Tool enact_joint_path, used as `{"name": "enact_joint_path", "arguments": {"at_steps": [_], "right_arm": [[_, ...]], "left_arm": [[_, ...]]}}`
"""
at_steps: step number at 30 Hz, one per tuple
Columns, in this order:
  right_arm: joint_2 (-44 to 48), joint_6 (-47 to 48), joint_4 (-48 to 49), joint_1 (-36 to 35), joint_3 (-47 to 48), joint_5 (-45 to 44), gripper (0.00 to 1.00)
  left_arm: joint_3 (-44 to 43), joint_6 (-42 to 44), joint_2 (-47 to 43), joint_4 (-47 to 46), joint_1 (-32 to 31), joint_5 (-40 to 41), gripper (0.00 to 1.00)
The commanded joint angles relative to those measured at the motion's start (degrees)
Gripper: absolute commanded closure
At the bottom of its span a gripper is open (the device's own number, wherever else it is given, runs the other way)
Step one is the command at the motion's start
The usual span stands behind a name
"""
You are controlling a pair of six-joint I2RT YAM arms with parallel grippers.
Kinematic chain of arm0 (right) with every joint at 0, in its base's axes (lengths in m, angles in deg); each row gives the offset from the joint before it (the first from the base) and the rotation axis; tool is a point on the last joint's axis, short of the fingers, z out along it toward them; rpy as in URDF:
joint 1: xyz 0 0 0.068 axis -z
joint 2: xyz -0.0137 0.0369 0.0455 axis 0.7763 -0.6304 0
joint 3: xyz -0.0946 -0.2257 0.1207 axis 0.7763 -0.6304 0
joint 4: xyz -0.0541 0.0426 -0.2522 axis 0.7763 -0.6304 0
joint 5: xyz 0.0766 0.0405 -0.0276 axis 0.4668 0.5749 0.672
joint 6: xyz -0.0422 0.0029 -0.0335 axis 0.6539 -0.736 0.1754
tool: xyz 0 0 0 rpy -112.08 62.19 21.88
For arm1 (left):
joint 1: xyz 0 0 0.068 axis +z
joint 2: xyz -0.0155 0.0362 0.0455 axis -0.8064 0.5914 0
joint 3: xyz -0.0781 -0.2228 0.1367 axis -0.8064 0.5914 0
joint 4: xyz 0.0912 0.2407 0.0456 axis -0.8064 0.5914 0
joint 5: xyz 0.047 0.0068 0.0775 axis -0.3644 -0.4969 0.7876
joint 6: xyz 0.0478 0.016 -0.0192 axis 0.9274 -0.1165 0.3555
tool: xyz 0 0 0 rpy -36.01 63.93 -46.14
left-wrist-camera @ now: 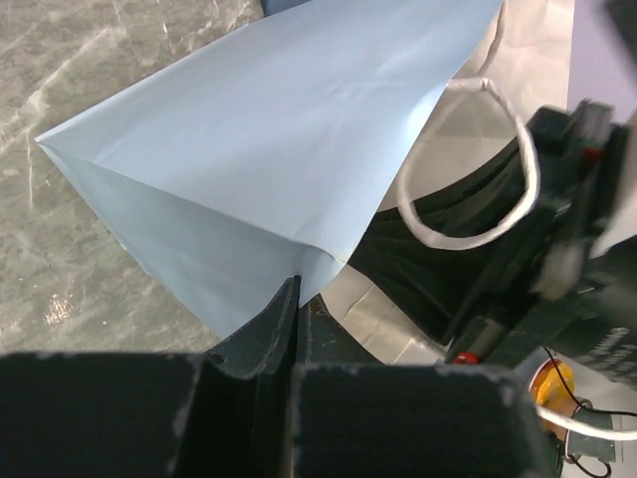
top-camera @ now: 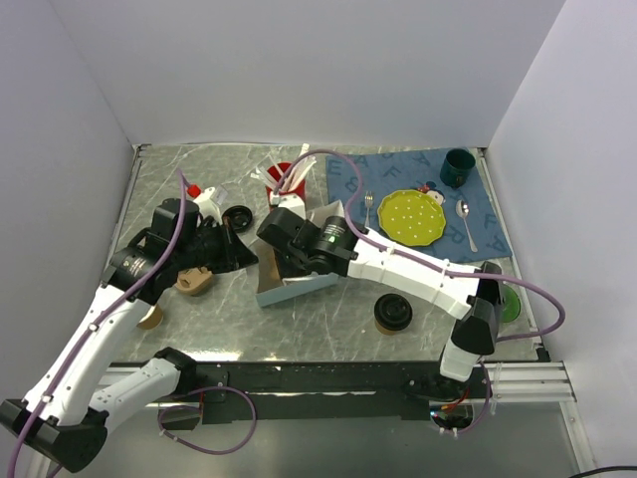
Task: Pack the takeout coffee
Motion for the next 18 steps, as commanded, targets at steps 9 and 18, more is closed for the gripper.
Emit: {"name": "enact_joint_path", "arguments": {"at_steps": [9,18], "right_arm": [[-7.70,10.44,-8.72,-0.93,9.27,-1.26,1.00],[-13.52,4.29,-8.10,-0.66,19.11,-0.47,0.55]], "left_arm": [[-5.29,-2.70,3.54,0.54,-0.25,0.99,0.96],[-2.21,-5.25,2.13,0.89,-0.25,0.37,0.96]]}}
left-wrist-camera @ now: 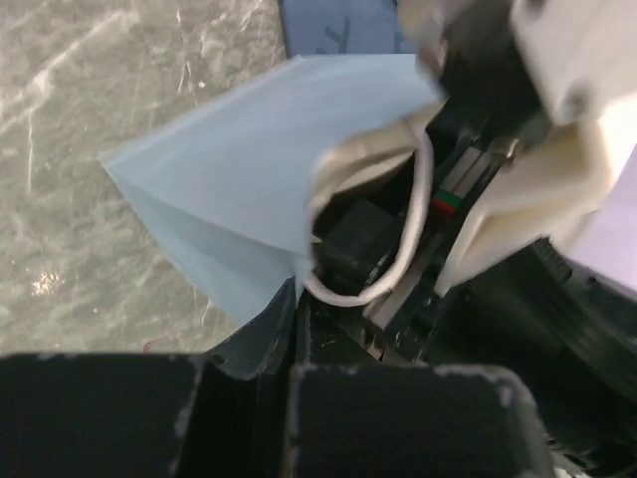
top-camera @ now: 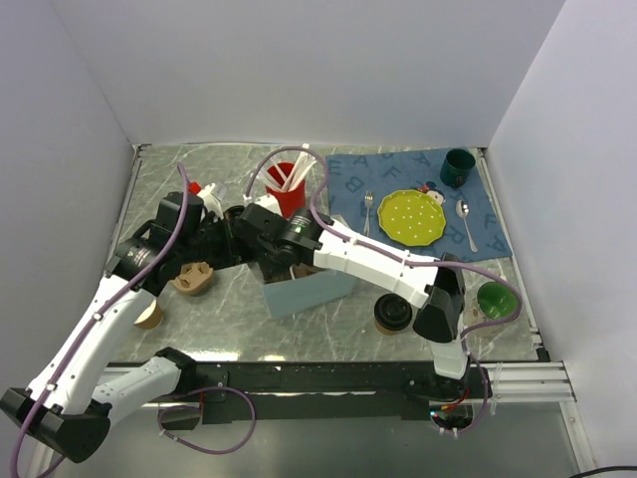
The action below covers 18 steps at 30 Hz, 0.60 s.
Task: Pack the takeout coffee
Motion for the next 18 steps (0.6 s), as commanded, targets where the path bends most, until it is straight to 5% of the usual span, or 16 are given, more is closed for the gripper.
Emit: {"name": "enact_joint_path", "arguments": {"at_steps": [1,6,12,18], "right_arm": [[-0.53,-2.05,0.60,0.01,4.98,-0.34,0.52],[4.46,-1.97,1.31,2.21,0.69,0.63,0.46],[10.01,4.09,5.52,3.88,-6.96,4.49,0.56],[11.51,7.17,4.30,4.76,-3.39,6.61,0.50]], "left_arm": [[0.54,-2.09,-1.32,-0.66,-0.25,-0.37,0.96],[0.46,-1.21,-0.79,0.13,-0.25,0.43,0.94],[-0.42,0.02,-0.09,0.04,-0.25,1.13,0.87],[-4.99,1.08,2.37,1.98,-0.25,2.97,0.64]]}}
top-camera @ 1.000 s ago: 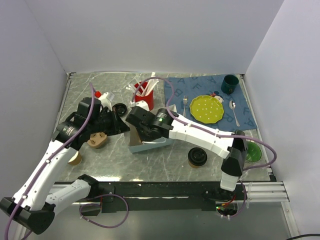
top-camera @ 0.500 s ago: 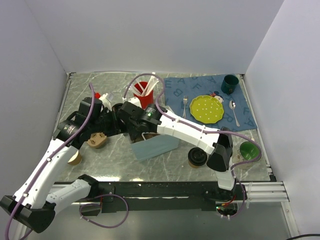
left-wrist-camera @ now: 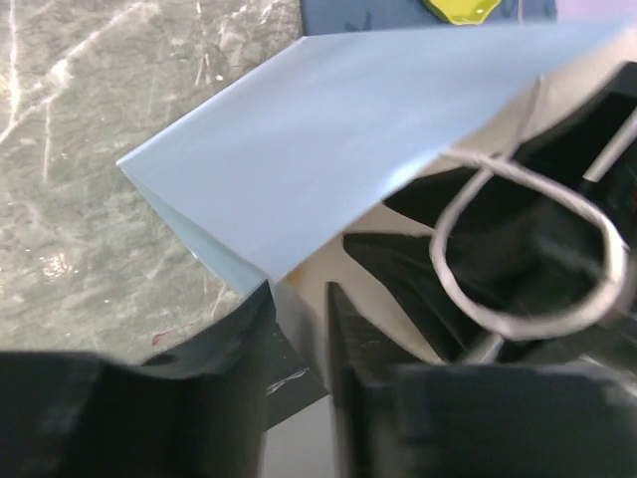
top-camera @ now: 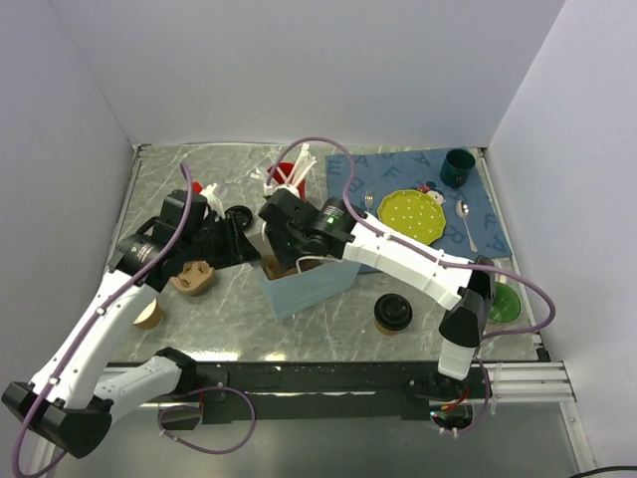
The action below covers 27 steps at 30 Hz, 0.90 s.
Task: Pack the takeout coffee
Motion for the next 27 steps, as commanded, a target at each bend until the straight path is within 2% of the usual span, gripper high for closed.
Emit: {"name": "enact_joint_path", "arguments": {"at_steps": [1,6,9,12,15,18,19,22,25,27], "right_arm": [[2.90,3.07,0.17,0.50,4.73,1.75,0.48],[2.28,4.12,-3.71,2.52,11.41,3.33,0.44],[3.25,5.00,-4.68,4.36,12.56,6.23,0.40],[4.74,5.35,-4.33,6.30,10.74,9.30,0.39],[6.06,5.88,-2.84,7.53,7.40,9.93,0.44],[6.24,6.58,-2.92,7.71,6.94,9.67,0.46],[6.15,6.67,-3.18,7.71,7.29,10.10,0.46],[5.80,7.11,-4.40,7.88,8.52,12.20,0.45],[4.31,7.02,-8.61,8.06,12.38,13.79,0.45],[2.64,7.55,-11.08,8.50,14.84,16.16,0.44]], "left_arm": [[-5.36,1.41,1.71,1.32,-0.23,1.47,0.60],[-8.53,1.76,3.56,4.49,-0.23,2.43,0.54],[-8.54,1.41,4.18,5.81,-0.23,2.44,0.50],[-7.75,1.67,4.97,5.55,-0.23,2.87,0.50],[-7.83,1.32,5.49,4.94,-0.23,3.40,0.55],[-8.44,0.44,5.41,4.14,-0.23,2.96,0.66],[-9.14,0.18,5.24,4.23,-0.23,2.79,0.74],[-12.03,-1.22,5.76,6.41,-0.23,1.91,0.89],[-15.73,-3.68,6.90,10.10,-0.23,0.42,0.96],[-16.35,-6.14,6.99,11.26,-0.23,-0.20,0.97]]}}
